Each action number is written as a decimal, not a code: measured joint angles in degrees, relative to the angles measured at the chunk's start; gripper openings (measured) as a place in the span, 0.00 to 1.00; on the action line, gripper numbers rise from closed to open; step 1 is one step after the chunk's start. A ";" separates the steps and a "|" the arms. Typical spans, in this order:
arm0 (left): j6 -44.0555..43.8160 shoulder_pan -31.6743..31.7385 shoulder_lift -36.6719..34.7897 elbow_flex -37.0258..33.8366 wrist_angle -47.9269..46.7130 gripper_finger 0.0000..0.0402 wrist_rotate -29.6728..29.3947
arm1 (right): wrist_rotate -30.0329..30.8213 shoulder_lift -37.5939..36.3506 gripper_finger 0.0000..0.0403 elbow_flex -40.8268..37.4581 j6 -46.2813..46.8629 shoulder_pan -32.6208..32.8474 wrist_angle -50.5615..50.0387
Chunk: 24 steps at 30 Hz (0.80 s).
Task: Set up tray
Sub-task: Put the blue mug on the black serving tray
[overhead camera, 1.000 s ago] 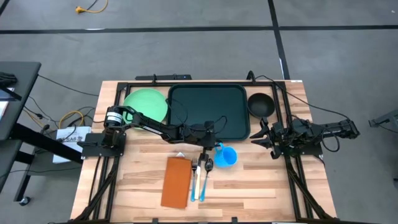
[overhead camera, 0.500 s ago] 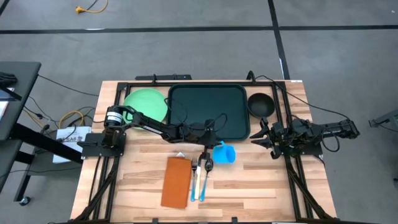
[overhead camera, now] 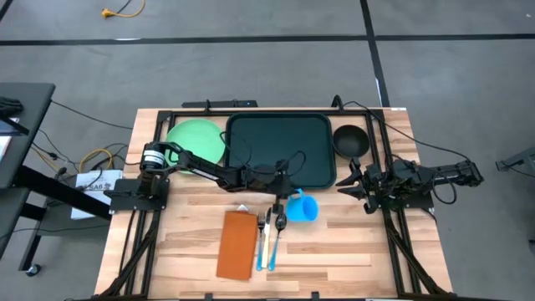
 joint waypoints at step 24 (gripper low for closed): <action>-0.39 2.58 -6.37 -0.40 3.73 0.07 -5.90 | 0.00 -0.01 0.20 0.00 0.85 0.00 -0.16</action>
